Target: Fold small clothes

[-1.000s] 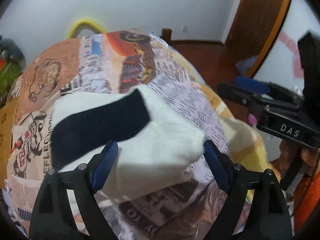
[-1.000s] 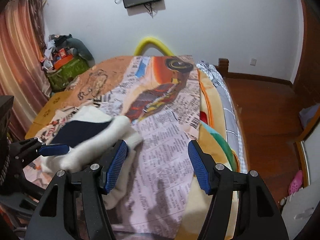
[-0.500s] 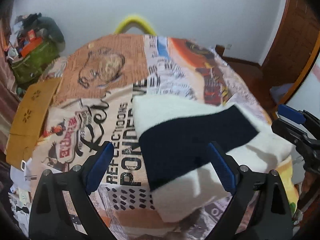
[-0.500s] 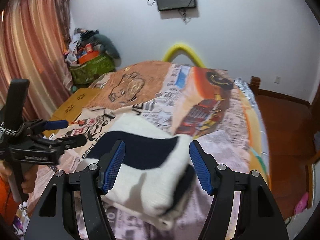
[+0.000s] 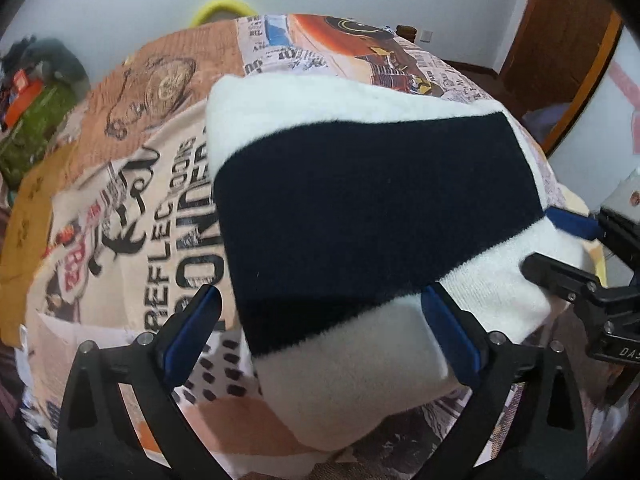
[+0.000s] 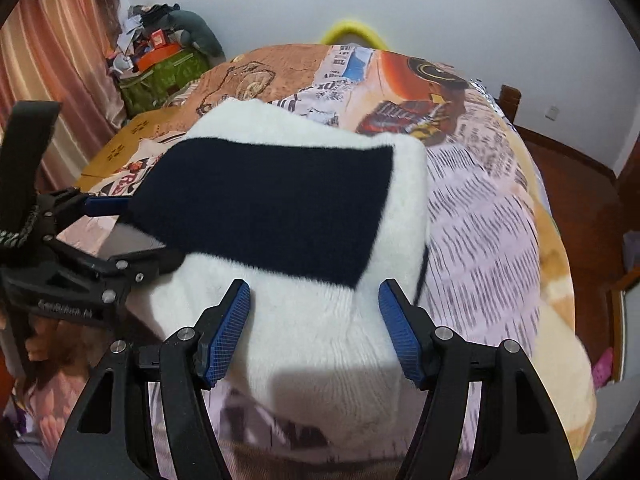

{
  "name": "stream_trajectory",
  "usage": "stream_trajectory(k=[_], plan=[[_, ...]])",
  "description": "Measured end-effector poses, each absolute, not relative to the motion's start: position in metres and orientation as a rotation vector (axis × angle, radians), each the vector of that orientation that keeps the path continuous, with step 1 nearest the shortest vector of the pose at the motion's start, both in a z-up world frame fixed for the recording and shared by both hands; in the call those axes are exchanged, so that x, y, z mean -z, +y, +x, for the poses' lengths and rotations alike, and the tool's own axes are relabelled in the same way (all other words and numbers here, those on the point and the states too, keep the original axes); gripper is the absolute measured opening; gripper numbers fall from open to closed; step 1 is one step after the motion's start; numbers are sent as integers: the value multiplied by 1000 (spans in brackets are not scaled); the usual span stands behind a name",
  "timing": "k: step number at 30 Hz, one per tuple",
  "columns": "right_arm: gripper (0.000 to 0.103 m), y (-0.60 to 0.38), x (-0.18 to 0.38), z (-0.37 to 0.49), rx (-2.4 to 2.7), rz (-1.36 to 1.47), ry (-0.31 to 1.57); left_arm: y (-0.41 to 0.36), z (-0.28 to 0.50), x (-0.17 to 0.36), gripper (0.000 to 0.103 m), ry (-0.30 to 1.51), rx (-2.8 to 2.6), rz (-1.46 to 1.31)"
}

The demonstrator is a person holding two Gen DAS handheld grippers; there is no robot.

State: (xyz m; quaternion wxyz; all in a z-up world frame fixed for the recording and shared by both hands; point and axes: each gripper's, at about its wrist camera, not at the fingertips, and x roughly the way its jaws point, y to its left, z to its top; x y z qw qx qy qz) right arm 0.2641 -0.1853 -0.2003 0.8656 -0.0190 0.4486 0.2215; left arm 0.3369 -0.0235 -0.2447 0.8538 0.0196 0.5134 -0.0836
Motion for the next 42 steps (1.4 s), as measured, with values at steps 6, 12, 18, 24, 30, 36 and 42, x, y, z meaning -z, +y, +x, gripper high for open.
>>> stream_trajectory(k=[6, 12, 18, 24, 30, 36, 42], plan=[[64, -199, 205, 254, -442, 34, 966, -12, 321, 239, 101, 1065, 176, 7], [64, -215, 205, 248, -445, 111, 984, 0, 308, 216, 101, 1021, 174, 7], [64, -223, 186, 248, -443, 119, 952, 30, 311, 197, 101, 969, 120, -26], [75, -225, 168, 270, -427, 138, 888, 53, 348, 208, 101, 1016, 100, -122], [76, -229, 201, 311, -442, 264, 1017, 51, 384, 242, 101, 1128, 178, -250], [79, -233, 236, 324, -515, 421, 1136, 53, 398, 262, 101, 1204, 301, -406], [80, -221, 249, 329, -604, 515, 1176, 33, 408, 284, 98, 1280, 410, -496]])
